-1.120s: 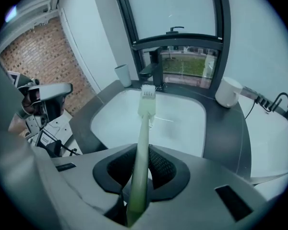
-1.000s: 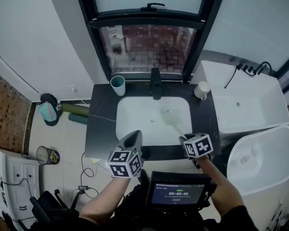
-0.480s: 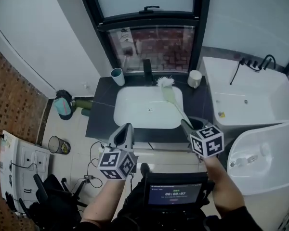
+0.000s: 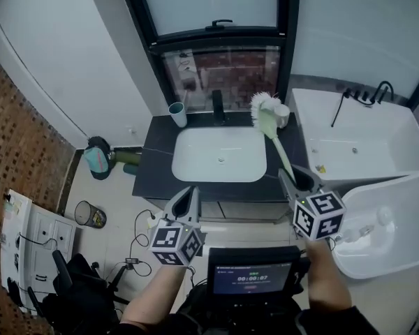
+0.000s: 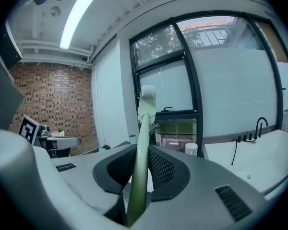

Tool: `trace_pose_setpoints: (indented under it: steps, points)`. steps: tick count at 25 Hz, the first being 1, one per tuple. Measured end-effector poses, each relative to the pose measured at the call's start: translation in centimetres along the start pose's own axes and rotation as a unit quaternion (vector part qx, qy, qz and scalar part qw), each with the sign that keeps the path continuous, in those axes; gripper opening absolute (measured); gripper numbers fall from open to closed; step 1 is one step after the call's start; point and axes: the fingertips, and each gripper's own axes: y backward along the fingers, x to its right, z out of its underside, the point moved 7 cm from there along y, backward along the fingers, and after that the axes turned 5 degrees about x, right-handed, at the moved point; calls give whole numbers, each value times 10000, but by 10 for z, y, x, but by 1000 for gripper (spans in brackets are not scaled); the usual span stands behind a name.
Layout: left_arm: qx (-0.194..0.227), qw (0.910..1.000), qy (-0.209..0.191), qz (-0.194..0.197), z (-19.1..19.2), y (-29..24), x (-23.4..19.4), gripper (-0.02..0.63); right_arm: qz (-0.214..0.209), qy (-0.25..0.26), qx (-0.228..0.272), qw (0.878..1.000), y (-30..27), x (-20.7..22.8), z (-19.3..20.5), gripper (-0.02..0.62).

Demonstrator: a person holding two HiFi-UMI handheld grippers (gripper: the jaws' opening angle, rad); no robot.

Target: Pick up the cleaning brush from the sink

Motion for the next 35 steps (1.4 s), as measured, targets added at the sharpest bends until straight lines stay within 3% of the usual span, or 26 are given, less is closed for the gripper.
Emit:
trace_pose_setpoints:
  steps: [4,10,21,35]
  points:
    - [291,9992,-132,231,-15,21,-4,3,50,199,359,9991,24,-27,-17,58]
    - [388,9982,-248,384,-18,42,-10,3,105,254,631,9976,51,-61,-22,58]
    - [488,9981,-256,287,-28,57,-11,3,336,293,656,9968,61,-73,-27,58]
    - [469,9971,-250,542,-32,68,-12,3,388,384,786,9954,66,-89,-34,58]
